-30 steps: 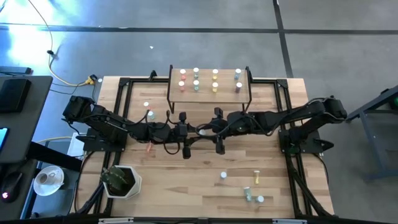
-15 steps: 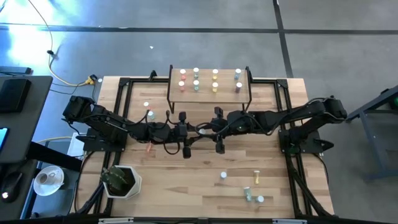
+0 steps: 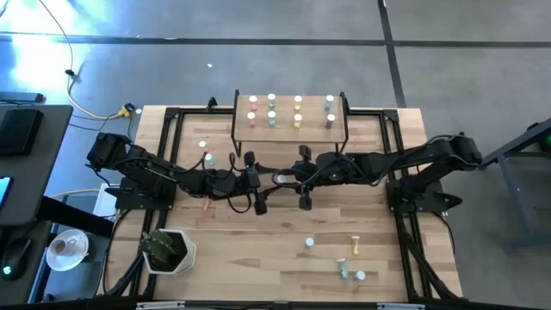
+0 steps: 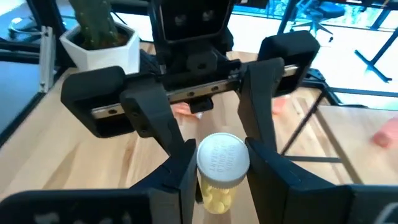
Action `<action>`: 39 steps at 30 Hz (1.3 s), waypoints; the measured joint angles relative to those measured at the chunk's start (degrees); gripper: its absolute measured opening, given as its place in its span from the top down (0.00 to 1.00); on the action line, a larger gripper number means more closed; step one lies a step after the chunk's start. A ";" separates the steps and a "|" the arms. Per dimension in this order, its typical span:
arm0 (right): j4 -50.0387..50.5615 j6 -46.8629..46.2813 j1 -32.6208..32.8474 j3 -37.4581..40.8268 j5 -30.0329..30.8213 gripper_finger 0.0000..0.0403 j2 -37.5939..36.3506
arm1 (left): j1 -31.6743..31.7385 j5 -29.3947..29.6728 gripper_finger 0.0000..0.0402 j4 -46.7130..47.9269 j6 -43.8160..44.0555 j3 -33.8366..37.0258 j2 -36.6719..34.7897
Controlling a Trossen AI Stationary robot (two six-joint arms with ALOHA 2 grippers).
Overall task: Pick and place medicine bottles onto shelf by color
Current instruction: Put the yellow medicine bottle on the shelf
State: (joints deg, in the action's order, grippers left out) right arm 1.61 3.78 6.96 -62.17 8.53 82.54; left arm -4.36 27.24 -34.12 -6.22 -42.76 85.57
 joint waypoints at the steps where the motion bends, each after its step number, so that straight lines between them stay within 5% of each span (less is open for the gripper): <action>1: 0.04 0.19 -0.23 0.00 0.34 0.74 -0.15 | 0.01 0.34 0.45 0.27 0.01 0.00 -0.24; 17: 0.26 -0.29 -6.34 0.00 0.84 0.74 -5.44 | 0.26 0.64 0.44 1.80 -1.51 -0.02 -4.47; 32: -3.22 1.66 -19.61 -0.02 1.63 0.74 -9.49 | 0.22 0.46 0.44 13.03 -1.51 -0.02 -12.89; 39: -3.77 1.01 -27.73 -0.02 -2.83 0.74 -9.49 | 0.22 -0.89 0.44 16.98 -0.99 -0.02 -16.05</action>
State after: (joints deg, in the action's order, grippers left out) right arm -2.15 4.79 -20.77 -62.19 5.70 73.06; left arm -4.14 26.35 -17.15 -7.20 -42.78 69.52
